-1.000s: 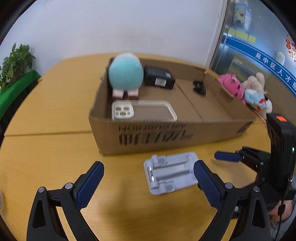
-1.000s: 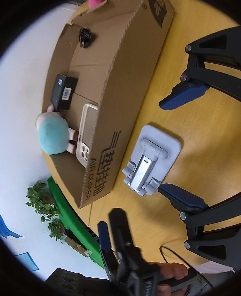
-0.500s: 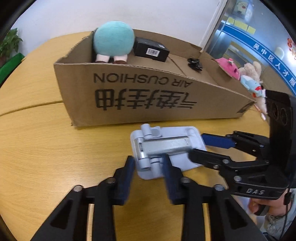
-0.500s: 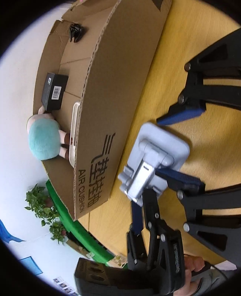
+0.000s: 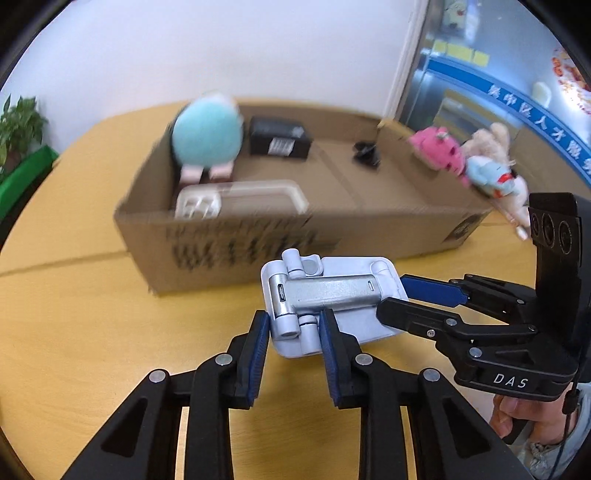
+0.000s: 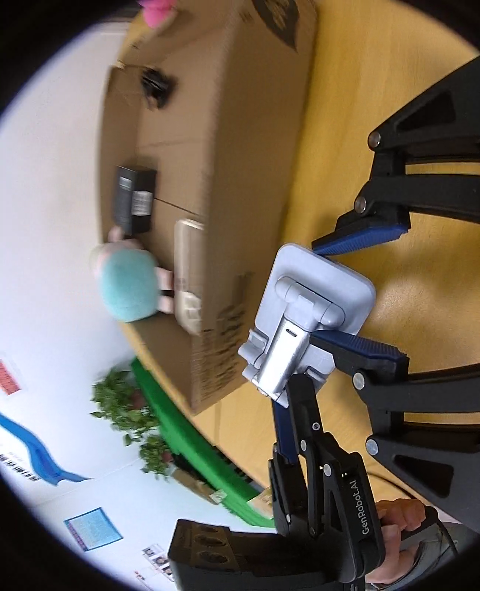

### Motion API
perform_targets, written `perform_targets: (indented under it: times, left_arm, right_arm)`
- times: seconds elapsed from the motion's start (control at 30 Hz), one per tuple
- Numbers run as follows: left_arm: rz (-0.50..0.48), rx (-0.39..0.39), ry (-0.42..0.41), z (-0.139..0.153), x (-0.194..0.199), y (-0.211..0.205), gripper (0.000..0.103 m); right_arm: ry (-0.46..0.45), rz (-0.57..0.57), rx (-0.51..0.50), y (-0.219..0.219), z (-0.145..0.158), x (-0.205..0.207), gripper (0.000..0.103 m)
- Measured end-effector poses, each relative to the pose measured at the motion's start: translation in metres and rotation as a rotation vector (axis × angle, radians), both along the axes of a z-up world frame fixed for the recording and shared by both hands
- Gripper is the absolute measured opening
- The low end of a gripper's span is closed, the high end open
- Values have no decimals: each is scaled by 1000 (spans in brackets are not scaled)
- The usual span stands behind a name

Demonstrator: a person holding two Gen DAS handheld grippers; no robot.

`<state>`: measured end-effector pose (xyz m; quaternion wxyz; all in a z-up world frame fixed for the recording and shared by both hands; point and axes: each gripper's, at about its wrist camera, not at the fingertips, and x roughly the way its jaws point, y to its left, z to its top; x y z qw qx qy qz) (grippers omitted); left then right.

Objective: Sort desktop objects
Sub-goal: 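Lift the phone stand with the left gripper into the cardboard box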

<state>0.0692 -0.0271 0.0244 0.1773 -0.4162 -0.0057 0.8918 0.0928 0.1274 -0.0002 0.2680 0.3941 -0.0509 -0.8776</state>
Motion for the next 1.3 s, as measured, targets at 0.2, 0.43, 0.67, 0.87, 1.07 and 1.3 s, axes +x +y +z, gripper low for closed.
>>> perform_targets:
  times: [0.2,0.43,0.67,0.87,1.07,1.3]
  left_arm:
    - [-71,53,123,69,-6,35,25]
    - [-165,85,274,155,-44,83,25]
    - [-154,47,278,190,-112,89,25]
    - [-68,-5,145,154,-186,72,25]
    - [-22,-15,-105,66,-248,55,25]
    - [11,-78,-319,-12,-287,61,25]
  right_arm:
    - [149,-81,-4,36,69,11,42]
    - [333,-168,39,78,157,-7,42]
    - [356,-148,40,85,198,-74,42]
    - [198,-53,41,61,166,-166,42]
    - [-37,14,71,39,80,-235,42]
    - [-297,34,85,29,-4,-281,42]
